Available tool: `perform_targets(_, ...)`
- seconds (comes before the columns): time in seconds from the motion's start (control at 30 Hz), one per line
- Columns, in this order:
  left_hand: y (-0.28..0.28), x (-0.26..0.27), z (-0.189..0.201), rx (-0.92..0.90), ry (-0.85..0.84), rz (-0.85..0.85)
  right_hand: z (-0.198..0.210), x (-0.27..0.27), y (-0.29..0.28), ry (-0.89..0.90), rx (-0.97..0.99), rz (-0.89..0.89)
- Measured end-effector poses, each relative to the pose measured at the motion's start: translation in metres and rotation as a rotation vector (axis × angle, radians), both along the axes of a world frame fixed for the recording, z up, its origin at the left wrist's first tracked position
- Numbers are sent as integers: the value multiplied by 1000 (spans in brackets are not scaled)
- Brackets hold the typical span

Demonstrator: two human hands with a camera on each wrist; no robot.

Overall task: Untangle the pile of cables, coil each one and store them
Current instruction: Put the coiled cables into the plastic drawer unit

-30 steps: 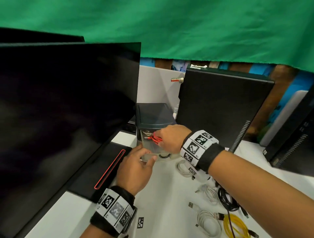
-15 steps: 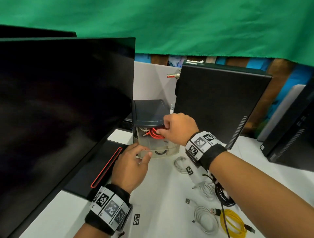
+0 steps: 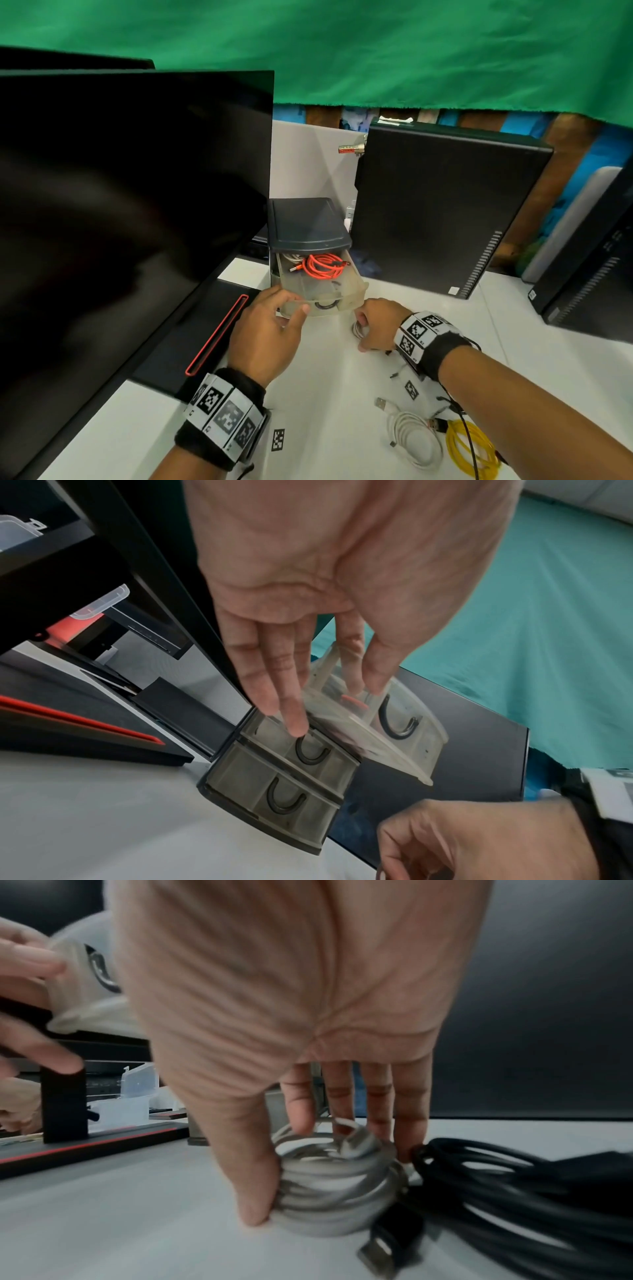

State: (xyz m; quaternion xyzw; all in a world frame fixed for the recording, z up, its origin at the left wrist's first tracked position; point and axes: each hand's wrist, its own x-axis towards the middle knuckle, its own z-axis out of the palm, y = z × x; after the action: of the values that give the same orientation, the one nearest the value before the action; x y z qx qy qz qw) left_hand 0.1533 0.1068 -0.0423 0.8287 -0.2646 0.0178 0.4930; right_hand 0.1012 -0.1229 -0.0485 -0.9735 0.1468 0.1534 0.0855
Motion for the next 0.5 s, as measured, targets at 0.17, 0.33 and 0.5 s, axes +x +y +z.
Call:
perform_targets(0.17, -1, 1, -2, 2, 2, 10, 6, -2, -17, -74, 114, -62)
perform_targets(0.33, -2, 0, -3, -30, 10, 5, 80, -11, -44, -354, 380, -210)
perform_targets(0.5, -8, -3, -5, -110, -14, 76, 132, 8, 10, -537, 593, -64)
